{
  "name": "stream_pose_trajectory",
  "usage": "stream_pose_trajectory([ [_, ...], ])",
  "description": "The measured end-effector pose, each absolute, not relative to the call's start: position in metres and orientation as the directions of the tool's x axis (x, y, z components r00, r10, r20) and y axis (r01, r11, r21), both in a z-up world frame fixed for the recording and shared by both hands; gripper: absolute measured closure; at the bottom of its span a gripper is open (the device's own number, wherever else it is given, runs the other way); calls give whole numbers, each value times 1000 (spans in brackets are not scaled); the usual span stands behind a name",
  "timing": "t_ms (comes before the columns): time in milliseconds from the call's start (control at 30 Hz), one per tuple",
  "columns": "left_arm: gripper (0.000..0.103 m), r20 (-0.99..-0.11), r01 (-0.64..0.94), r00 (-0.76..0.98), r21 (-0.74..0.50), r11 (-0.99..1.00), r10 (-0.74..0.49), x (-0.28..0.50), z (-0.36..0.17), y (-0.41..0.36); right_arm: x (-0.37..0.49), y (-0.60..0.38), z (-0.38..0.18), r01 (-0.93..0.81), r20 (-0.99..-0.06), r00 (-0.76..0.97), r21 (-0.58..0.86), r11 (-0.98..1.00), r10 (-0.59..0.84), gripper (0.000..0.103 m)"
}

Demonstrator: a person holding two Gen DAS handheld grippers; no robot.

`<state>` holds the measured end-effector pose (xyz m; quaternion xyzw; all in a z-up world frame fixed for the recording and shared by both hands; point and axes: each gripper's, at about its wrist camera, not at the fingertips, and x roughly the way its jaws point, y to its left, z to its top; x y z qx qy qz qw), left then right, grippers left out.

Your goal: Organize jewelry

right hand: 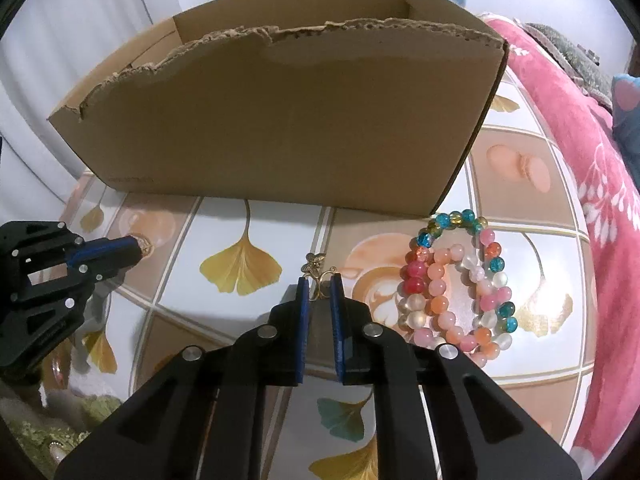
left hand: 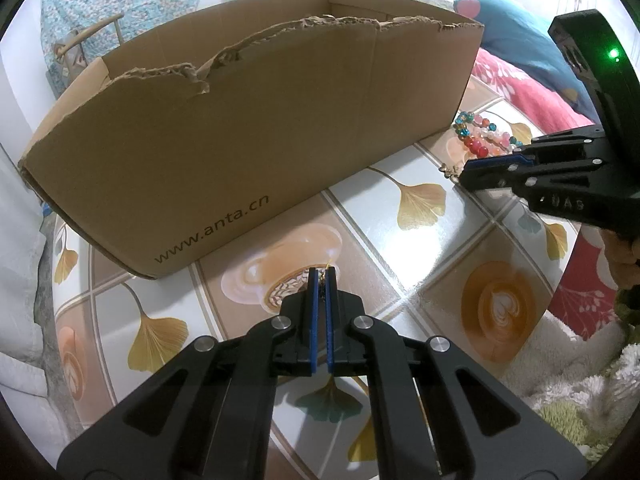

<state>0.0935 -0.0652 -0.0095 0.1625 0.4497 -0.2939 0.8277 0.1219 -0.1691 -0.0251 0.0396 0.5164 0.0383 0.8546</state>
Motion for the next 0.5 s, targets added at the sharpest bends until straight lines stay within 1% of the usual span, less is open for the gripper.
stream_pose_trajectory([
  [233,101,-834,633,428,2,774,-349,91,-7,-64,113,-174,-18,-22,-870,483,105,994,102,101],
  [333,101,-832,634,430,2,773,-350,90,-6,-63,111,-175,-13,-25,-858,499,125,992,121,101],
  [367,101,-832,634,430,2,774,-350,90,-6,-63,111,-172,-11,-28,-861,494,126,992,123,98],
  [400,101,-832,634,431,2,774,-350,89,-6,-63,112,-171,-12,-31,-865,487,122,992,122,90],
  [433,101,-831,634,431,2,774,-351,89,-6,-64,112,-172,-11,-33,-865,488,114,993,115,84],
  [467,101,-831,634,431,2,773,-351,89,-6,-64,113,-172,-13,-33,-864,492,107,994,109,74],
  [500,101,-831,635,431,3,773,-351,89,-6,-64,115,-173,-13,-39,-864,491,105,994,111,72],
])
